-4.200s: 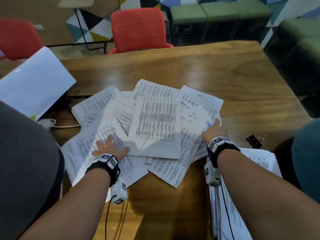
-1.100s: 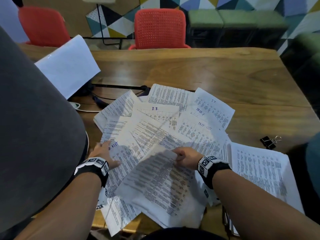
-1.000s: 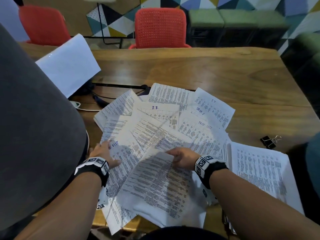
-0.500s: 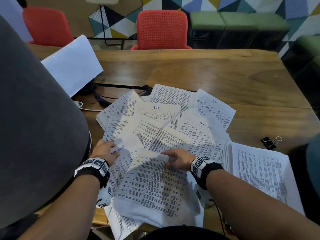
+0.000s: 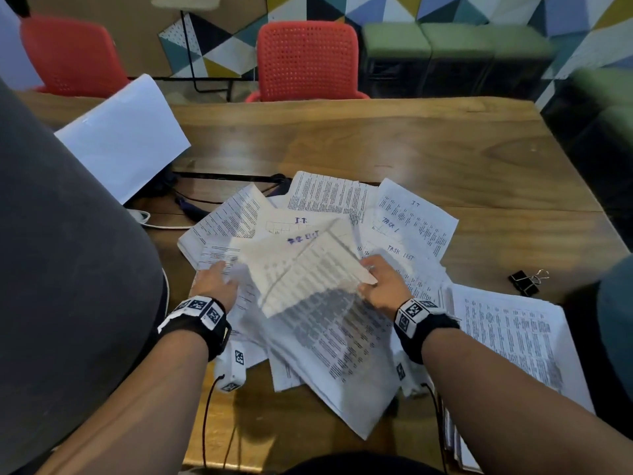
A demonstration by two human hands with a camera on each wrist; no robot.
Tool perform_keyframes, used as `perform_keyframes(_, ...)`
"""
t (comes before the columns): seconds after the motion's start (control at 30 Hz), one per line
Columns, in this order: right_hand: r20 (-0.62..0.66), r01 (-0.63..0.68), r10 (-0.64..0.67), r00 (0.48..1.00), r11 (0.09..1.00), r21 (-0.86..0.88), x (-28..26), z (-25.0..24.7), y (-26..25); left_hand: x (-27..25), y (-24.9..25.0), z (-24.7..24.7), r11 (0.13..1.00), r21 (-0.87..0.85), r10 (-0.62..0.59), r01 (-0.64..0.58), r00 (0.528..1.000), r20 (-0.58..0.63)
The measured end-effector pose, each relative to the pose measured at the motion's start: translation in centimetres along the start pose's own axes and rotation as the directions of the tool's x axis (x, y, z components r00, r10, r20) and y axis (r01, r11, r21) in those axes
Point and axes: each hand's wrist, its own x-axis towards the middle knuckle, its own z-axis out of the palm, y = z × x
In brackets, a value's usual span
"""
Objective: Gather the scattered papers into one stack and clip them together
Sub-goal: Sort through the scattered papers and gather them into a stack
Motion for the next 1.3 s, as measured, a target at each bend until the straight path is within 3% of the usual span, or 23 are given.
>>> perform_keyframes(0.1,-0.103,-0.035,0.04,0.994,0.998,0.052,0.9,-1.2,1.6,-0.1,-0.9,1.0,0.966,0.254,-0.068,0.038,0.992,0.109)
perform_keyframes(0.23,-0.152,-0.037,0.02,0.988,0.994,-0.105,1.9,-2.2,2.6,0.1,-1.0,1.6,0.961,0.272,-0.079,0.041,0.988,0.133)
perform_keyframes(0.3,-0.11,-0.015,0.0,0.994,0.992,-0.128,2.3,-2.6,2.2,0.5,-0.8,1.3,0.981,0.192,-0.028,0.006,0.993,0.113)
perform_keyframes(0.43,-0.024,0.057,-0.061,0.998,0.988,-0.146,3.4,-3.0,0.9,1.3,-0.5,-0.1,0.993,-0.056,0.096,-0.099,0.994,-0.052)
perform_keyframes(0.57,0.093,0.171,-0.158,0.983,0.973,-0.156,3.8,-2.1,-1.1,0.3,2.2,-1.1,0.889,-0.422,0.199,-0.177,0.98,0.008)
perform_keyframes(0.67,0.099,0.104,-0.095,0.991,0.99,-0.099,4.0,-1.3,-1.6,0.6,3.4,-1.2,0.881,-0.427,0.222,-0.205,0.975,-0.01)
perform_keyframes(0.73,0.037,0.062,-0.059,0.998,0.994,-0.085,4.2,-1.0,-1.1,1.5,2.9,-1.1,0.942,-0.281,0.167,-0.183,0.983,-0.08)
perform_keyframes(0.8,-0.09,0.031,-0.036,0.995,0.998,-0.056,4.0,-0.9,-0.4,1.8,1.8,-1.1,0.994,-0.101,0.026,-0.034,0.996,-0.081)
perform_keyframes(0.87,-0.212,-0.023,0.027,0.977,0.999,0.024,3.8,-0.8,0.5,1.5,0.6,-1.0,0.99,0.007,-0.14,0.14,0.99,0.009)
perform_keyframes(0.97,-0.265,-0.198,0.215,0.94,0.976,0.088,3.9,-1.0,1.9,0.9,-0.3,-1.0,0.971,0.025,-0.237,0.236,0.968,0.08)
perform_keyframes(1.03,-0.24,-0.252,0.258,0.936,0.966,0.053,4.0,-0.9,2.6,0.9,-0.8,-1.0,0.969,0.006,-0.246,0.245,0.969,0.033)
perform_keyframes(1.1,-0.182,-0.244,0.237,0.954,0.97,-0.017,3.9,-0.7,2.8,1.0,-0.9,-1.0,0.978,-0.026,-0.208,0.207,0.976,-0.057)
perform_keyframes(1.17,-0.163,-0.192,0.192,0.968,0.981,0.019,3.7,-0.6,2.6,1.0,-0.7,-1.1,0.99,-0.081,-0.13,0.119,0.981,-0.144)
perform_keyframes(1.3,-0.093,0.024,-0.016,0.996,0.995,0.093,2.7,-1.7,0.2,0.4,1.3,-2.5,0.989,-0.09,0.089,-0.117,0.96,-0.267)
